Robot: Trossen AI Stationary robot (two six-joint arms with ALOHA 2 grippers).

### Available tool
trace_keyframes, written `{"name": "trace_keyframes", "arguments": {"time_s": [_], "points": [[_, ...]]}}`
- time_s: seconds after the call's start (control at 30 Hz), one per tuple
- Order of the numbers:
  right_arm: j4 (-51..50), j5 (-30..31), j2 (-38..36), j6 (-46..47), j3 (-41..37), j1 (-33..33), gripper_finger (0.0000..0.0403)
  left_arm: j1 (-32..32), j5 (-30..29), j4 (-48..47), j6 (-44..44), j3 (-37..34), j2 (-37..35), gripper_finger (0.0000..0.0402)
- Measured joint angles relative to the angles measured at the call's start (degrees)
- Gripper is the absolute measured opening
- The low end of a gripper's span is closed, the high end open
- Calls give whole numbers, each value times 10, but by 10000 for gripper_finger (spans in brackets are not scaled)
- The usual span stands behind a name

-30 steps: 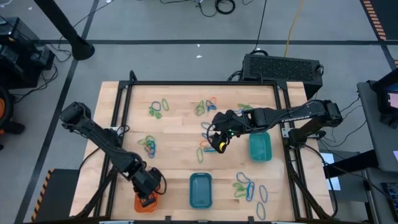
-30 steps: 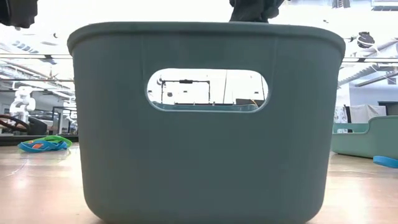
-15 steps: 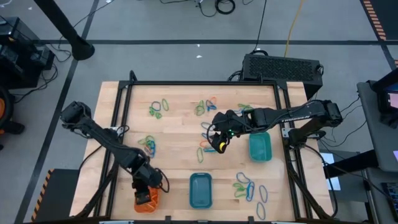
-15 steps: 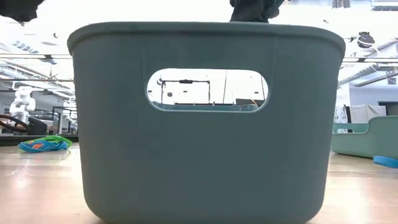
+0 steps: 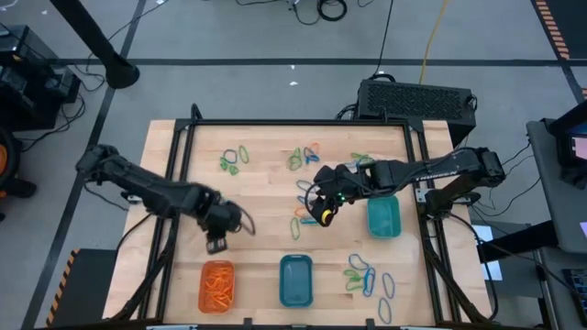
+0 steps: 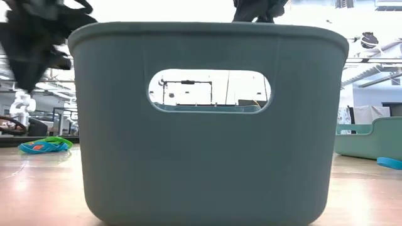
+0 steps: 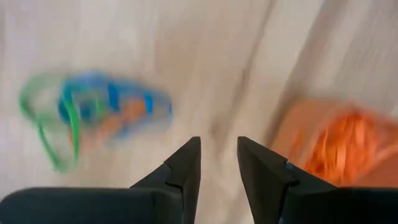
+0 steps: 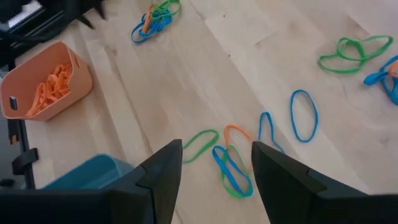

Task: Sort rubber bands into baskets
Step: Put the orange rubber band into the orange bin

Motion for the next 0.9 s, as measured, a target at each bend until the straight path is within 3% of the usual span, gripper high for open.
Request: {"name": "trace_keyframes", "arguments": {"time_s": [0.27, 0.47, 0.63, 0.9], "points": [[-36, 3, 0, 53, 0, 25, 185, 103, -33, 272, 151, -21, 32, 112], [-78, 4, 0, 114, -2, 56, 185, 145, -46, 485, 249, -21, 117, 112], [-86, 29, 0, 166, -2, 87, 185, 182, -55, 540, 362, 12, 217, 112], [-91, 35, 0, 238, -3, 132, 185, 223, -48, 546, 383, 75, 331, 112]]}}
